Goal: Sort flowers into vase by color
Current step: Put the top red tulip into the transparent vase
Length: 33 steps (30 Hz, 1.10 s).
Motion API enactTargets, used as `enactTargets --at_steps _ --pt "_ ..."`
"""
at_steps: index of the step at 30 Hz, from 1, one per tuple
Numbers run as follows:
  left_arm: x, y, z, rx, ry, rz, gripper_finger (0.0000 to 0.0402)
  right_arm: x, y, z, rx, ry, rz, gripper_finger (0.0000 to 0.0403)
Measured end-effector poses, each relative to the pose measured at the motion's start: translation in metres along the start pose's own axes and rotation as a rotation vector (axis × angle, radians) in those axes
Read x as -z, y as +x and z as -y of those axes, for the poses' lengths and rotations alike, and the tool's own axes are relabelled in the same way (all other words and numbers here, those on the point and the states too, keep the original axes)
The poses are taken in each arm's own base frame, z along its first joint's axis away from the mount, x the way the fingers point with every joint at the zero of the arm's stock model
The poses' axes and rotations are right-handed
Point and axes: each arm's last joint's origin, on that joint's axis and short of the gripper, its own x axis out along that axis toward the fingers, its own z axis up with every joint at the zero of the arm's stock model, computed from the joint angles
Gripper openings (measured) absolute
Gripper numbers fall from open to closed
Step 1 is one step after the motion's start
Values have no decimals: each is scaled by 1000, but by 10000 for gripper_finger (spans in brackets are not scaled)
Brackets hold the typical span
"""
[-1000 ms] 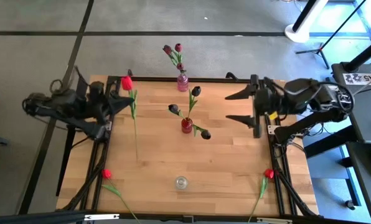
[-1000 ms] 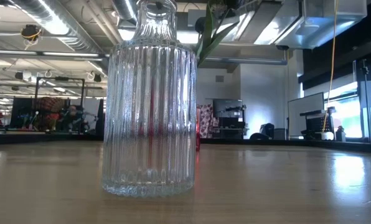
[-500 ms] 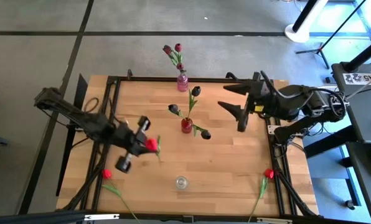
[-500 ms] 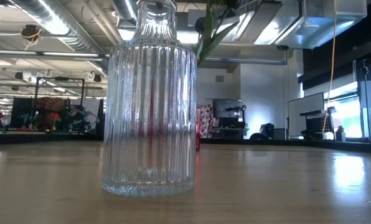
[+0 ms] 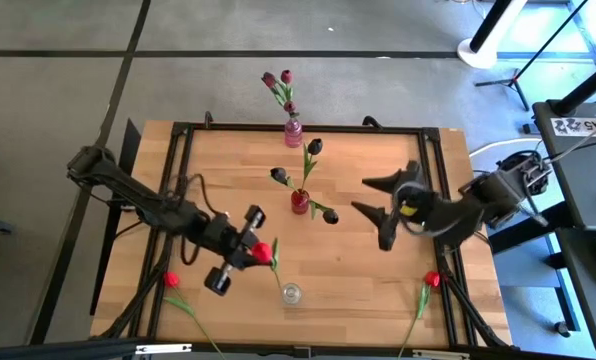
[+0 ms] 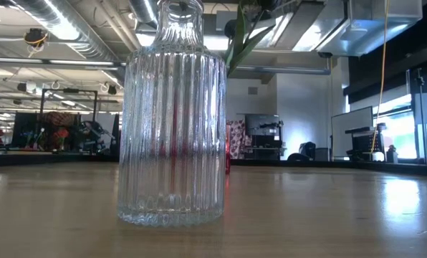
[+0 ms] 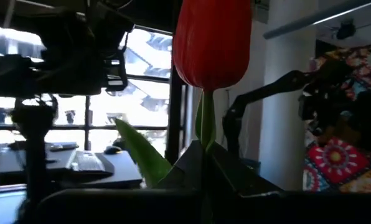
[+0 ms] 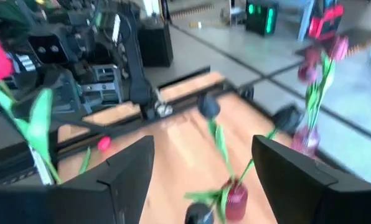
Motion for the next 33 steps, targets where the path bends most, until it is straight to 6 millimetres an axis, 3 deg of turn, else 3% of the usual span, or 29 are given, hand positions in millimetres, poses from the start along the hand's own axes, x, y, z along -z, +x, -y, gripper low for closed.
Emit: enactTargets --at_steps 11,27,33 --pt "23 12 0 -13 66 -6 6 26 -7 -18 -9 117 -95 269" --pt "24 12 -1 -23 3 -18 6 30 -17 -24 -37 173 -95 269" --pt "36 16 -1 -25 22 -46 4 30 -17 -24 -38 174 -96 269"
